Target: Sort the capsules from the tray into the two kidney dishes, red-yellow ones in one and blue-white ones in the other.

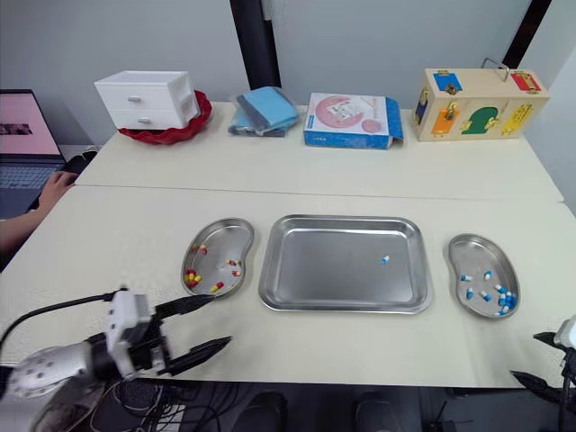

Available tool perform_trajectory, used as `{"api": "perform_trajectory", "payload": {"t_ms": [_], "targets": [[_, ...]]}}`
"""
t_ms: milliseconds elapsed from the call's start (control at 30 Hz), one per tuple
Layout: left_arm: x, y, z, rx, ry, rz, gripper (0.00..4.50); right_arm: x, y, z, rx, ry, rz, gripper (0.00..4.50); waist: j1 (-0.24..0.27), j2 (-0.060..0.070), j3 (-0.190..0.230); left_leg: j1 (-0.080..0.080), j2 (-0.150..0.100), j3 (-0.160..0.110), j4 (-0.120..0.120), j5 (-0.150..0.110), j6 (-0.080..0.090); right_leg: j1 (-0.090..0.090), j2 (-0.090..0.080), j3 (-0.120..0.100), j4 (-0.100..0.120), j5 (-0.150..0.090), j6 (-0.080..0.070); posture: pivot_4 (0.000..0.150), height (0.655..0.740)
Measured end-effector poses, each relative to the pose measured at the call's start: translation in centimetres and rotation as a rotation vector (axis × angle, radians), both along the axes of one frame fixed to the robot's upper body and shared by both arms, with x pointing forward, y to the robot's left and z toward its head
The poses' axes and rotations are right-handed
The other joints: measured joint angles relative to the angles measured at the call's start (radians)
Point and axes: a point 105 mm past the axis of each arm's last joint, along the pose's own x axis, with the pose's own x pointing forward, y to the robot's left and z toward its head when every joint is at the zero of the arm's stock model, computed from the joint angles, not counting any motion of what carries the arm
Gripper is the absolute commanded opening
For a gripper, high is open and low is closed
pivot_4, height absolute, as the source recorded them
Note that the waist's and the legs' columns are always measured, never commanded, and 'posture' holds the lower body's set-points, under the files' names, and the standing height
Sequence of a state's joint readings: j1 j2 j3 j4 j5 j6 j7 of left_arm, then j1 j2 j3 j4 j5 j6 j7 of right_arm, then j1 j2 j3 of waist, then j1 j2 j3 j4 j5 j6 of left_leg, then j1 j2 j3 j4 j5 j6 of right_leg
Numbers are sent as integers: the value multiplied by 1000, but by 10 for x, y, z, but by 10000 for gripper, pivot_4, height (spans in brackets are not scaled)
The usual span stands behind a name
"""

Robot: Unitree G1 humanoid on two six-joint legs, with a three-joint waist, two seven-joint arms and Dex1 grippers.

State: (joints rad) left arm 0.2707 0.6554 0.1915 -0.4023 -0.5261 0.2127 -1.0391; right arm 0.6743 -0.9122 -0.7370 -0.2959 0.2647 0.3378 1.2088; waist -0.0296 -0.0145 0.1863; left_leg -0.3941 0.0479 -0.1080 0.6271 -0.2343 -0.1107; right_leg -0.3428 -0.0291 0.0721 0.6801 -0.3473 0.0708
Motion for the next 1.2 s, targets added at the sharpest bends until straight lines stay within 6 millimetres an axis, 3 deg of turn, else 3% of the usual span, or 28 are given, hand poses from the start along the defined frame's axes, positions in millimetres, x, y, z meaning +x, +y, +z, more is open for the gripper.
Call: {"api": "perform_trajectory", "payload": {"t_ms": [200,333,567,667,733,867,1033,1200], "targets": [[8,-21,0,-41,-20,-38,45000,-10,17,4,47,11,36,44680,-3,0,0,0,0,0,0,0,0,1,0,0,0,0,0,1500,7400],[11,-26,1,-48,-31,-48,45000,-4,39,13,98,-42,77,44680,-1,0,0,1,0,0,0,0,0,1,0,0,0,0,0,1500,7400],[12,-33,1,-52,-35,-70,45000,46,118,37,246,-232,231,44680,-4,0,0,1,0,0,1,0,0,1,0,0,0,0,0,1500,7400],[11,-36,-1,-52,-29,-76,45000,71,136,42,260,-283,229,44680,-2,0,0,0,0,-1,1,0,0,1,0,0,0,0,0,1500,7400],[11,-38,-1,-57,-34,-74,45000,88,146,42,258,-307,217,44680,1,0,0,0,0,-1,1,0,0,0,0,-1,0,0,0,1500,7400],[12,-40,-1,-60,-39,-67,45000,116,160,27,257,-321,150,35557,1,-1,0,-2,0,-2,1,0,0,-1,0,-1,0,0,0,1500,7400],[11,-45,-2,-67,-48,-74,45000,142,174,8,233,-324,77,35557,-2,0,0,-2,0,-2,1,0,0,-2,0,-1,1,1,0,1500,7400],[11,-47,-3,-68,-51,-77,45000,162,177,7,217,-340,14,35557,-2,0,0,-2,0,-2,1,0,0,-3,0,-1,1,1,0,1500,7400]]}}
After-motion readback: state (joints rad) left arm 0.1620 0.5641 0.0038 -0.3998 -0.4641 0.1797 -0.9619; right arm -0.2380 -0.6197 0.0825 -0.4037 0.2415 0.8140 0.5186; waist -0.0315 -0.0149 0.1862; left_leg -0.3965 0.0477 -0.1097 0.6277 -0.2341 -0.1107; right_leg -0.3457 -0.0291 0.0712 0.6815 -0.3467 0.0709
